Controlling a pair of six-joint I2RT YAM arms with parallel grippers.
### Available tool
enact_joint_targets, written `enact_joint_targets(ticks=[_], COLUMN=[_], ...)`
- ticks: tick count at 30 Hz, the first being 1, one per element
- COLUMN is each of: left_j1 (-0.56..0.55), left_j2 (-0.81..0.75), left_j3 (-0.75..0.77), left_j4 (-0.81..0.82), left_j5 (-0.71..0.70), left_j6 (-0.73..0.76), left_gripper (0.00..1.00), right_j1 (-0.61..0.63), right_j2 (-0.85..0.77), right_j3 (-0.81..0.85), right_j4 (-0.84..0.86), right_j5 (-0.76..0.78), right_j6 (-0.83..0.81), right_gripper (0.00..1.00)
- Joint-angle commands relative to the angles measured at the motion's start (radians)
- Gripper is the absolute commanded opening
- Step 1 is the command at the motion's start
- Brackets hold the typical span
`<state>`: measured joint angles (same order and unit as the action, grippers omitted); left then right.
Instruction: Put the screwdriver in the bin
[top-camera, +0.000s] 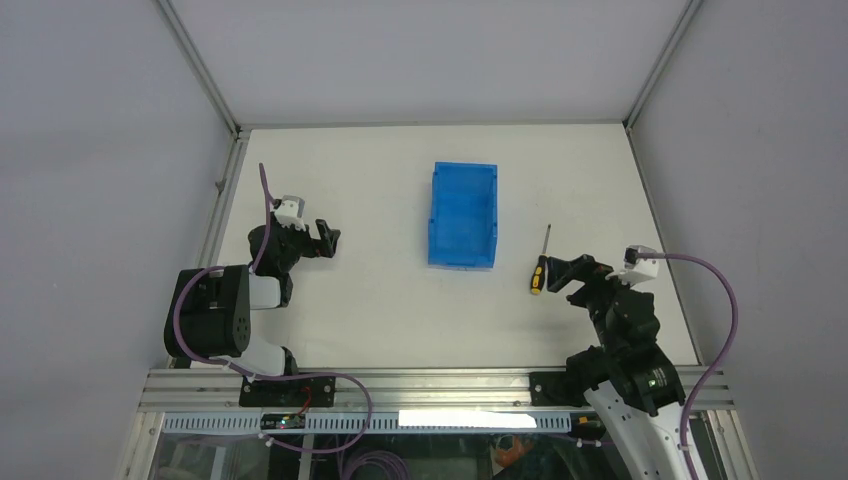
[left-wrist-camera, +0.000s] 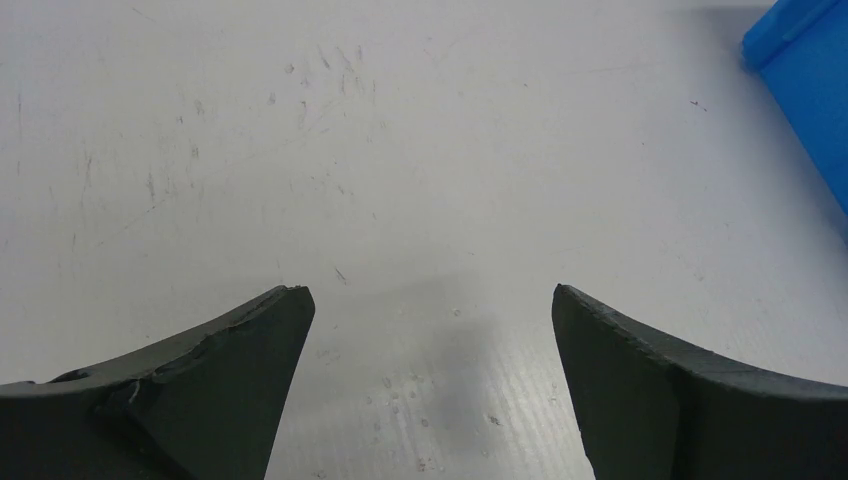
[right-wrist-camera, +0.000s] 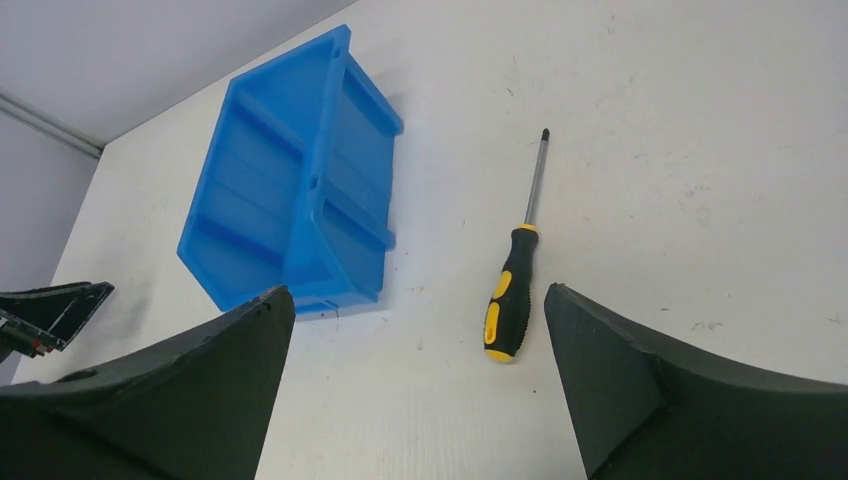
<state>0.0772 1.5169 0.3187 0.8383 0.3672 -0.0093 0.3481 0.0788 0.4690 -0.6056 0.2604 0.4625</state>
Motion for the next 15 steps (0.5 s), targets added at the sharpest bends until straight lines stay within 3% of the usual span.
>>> enact_joint_targets(ticks=[1, 3, 10, 13, 15], left_j1=[-0.008, -0.008, -0.008, -0.008, -0.008], left_j2=[-0.004, -0.003, -0.003, -0.003, -0.004], left_j3=[0.021, 0.022, 0.022, 0.021, 0.022], left_j4=[0.069, 0.069, 0.069, 0.068, 0.068], left_j5=[0.001, 0.002, 0.002, 0.001, 0.001], left_j6=[0.0, 0.0, 0.0, 0.0, 0.0], left_gripper=[0.99, 0.99, 0.99, 0.99, 0.99], right_j1=[-0.004, -0.004, -0.003, -0.004, -0.004], right_j2=[0.02, 0.016, 0.082, 0.309, 0.507], right_j3=[0.014, 0.033, 0.179, 0.353, 0.527], right_j4=[0.001, 0.014, 0.219, 0.159, -0.008], right_j5=[0.083, 0.102, -0.077, -0.045, 0.032], right_j6=[0.05, 0.075, -0.083, -0.127, -0.137], right_gripper=[0.99, 0.99, 0.99, 0.98, 0.99])
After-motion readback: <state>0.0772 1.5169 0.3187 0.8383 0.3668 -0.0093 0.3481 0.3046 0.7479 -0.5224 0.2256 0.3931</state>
